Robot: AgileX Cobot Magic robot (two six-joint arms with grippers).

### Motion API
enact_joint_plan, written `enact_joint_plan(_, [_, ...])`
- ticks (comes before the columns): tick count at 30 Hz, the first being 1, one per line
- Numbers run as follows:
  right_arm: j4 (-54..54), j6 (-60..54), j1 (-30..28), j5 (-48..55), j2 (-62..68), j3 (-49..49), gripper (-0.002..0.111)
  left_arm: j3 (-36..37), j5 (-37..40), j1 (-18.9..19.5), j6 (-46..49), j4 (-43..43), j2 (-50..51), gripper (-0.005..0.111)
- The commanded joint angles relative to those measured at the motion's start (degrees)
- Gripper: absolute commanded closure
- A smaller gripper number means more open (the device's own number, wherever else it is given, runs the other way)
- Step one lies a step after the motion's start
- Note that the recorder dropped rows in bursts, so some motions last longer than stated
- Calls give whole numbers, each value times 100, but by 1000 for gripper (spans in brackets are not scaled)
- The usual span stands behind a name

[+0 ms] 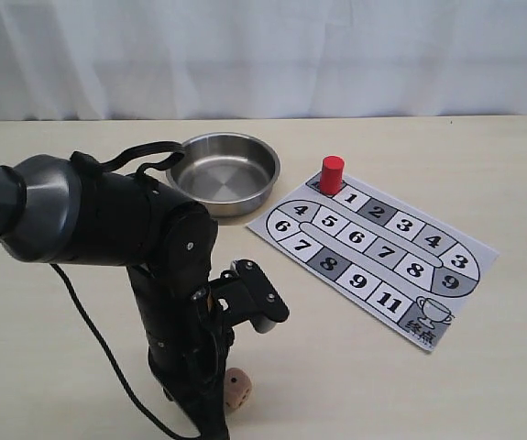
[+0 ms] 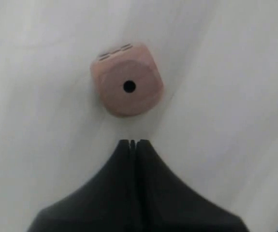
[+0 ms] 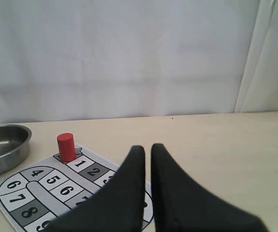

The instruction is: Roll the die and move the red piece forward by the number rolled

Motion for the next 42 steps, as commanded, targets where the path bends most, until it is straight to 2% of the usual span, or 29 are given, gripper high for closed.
enact_joint_plan(1, [14, -2, -33, -65, 39, 15, 104, -22, 30, -18, 83, -56, 12, 107])
enact_joint_plan(14, [14, -2, -33, -65, 39, 15, 104, -22, 202, -18, 96, -56, 12, 107])
enact_joint_plan(17, [14, -2, -33, -65, 39, 15, 104, -40, 580, -18, 106, -1, -27, 107])
enact_joint_plan(23, [14, -2, -33, -65, 39, 15, 104, -1020, 761, -6, -237, 224, -468, 107])
enact_joint_plan(26, [14, -2, -33, -65, 39, 15, 104, -1510, 393, 50, -852, 668, -491, 107])
enact_joint_plan(29, [14, -2, -33, -65, 39, 15, 104, -1682, -201, 234, -1284, 964, -491, 105])
enact_joint_plan(33, [14, -2, -33, -65, 39, 15, 104, -1694, -961, 623, -1314, 897, -481, 94])
enact_joint_plan(37, [14, -2, -33, -65, 39, 15, 104, -1694, -1602, 999, -1417, 758, -399, 72])
enact_joint_plan(38, [14, -2, -33, -65, 39, 15, 104, -1694, -1945, 1087, -1417, 682, -311, 62])
enact_joint_plan(40, [14, -2, -33, -65, 39, 15, 104, -1694, -2582, 1097, -1417, 642, -175, 49])
enact_joint_plan(42, [14, -2, -33, -65, 39, 15, 104, -1694, -3343, 1061, -1417, 610, -6, 43])
